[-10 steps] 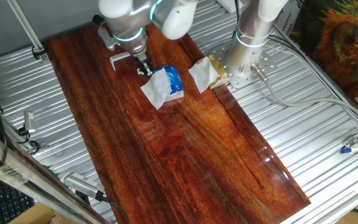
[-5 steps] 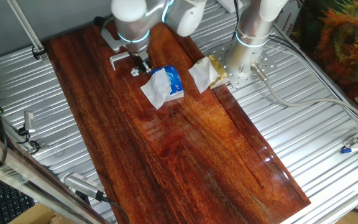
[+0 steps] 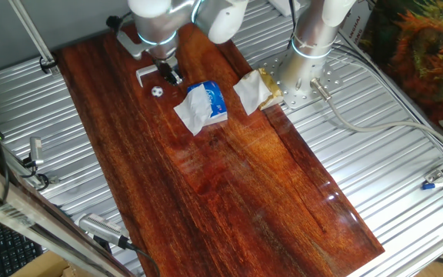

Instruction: Push the soccer ball into the goal

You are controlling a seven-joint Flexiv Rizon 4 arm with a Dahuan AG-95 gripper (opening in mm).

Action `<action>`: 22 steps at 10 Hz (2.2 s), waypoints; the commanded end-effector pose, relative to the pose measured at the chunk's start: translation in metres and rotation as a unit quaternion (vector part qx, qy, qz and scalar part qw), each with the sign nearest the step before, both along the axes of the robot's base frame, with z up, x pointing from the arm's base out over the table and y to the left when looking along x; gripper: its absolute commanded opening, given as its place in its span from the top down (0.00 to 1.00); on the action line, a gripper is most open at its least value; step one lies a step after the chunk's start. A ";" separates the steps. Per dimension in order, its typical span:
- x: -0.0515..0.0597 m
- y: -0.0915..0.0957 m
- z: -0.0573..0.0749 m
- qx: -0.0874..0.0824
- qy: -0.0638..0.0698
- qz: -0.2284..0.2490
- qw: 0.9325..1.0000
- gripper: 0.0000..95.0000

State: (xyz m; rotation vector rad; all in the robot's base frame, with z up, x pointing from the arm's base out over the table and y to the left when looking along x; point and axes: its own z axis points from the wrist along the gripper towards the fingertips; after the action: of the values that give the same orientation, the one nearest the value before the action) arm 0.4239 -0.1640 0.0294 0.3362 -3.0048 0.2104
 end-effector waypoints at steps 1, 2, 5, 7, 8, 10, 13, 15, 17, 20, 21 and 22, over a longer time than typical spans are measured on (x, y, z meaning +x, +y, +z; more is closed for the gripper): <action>0.006 0.007 -0.001 0.059 0.002 -0.072 0.996 1.00; 0.009 0.013 0.001 0.062 0.002 -0.076 0.995 1.00; 0.029 0.033 -0.005 0.044 -0.010 -0.064 0.997 1.00; 0.036 0.038 -0.010 0.042 -0.008 -0.059 0.997 1.00; 0.038 0.039 -0.011 0.042 -0.007 -0.058 0.997 1.00; 0.040 0.040 -0.012 0.042 -0.007 -0.055 0.998 1.00; 0.043 0.044 -0.015 0.042 -0.005 -0.051 0.998 1.00; 0.044 0.044 -0.016 0.036 -0.005 -0.033 0.999 1.00; 0.053 0.043 -0.012 -0.002 -0.013 0.026 1.000 1.00; 0.082 0.041 -0.002 -0.009 -0.008 0.041 0.999 1.00; 0.090 0.040 -0.001 -0.012 -0.008 0.050 0.999 1.00; 0.096 0.038 0.000 -0.011 -0.011 0.053 0.998 1.00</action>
State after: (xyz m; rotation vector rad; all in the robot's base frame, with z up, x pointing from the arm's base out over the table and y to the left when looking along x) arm 0.5200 -0.1252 0.0289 0.4874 -3.0066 0.2516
